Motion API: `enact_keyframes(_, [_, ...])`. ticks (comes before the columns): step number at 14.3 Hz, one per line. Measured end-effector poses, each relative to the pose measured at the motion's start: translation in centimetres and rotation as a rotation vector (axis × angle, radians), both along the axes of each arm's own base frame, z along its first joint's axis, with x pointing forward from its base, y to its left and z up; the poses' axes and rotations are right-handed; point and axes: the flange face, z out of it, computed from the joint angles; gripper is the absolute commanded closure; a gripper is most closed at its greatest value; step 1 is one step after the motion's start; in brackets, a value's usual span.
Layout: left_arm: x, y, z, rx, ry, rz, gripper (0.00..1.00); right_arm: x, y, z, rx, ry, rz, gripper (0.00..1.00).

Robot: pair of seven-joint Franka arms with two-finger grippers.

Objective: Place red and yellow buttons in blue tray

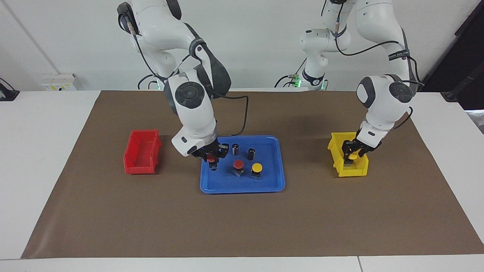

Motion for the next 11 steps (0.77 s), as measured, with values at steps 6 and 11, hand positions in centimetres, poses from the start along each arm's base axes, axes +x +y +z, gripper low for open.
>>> enact_keyframes(6, [0.3,0.0,0.4,0.0,-0.013,0.001,0.92,-0.9,-0.1,-4.8,-0.011,0.013,0.004,0.76])
enact_keyframes(11, [2.2,-1.9,8.2,0.055,0.045,0.02,0.98,-2.4,-0.4,-6.7,0.0,-0.02,0.008,0.11])
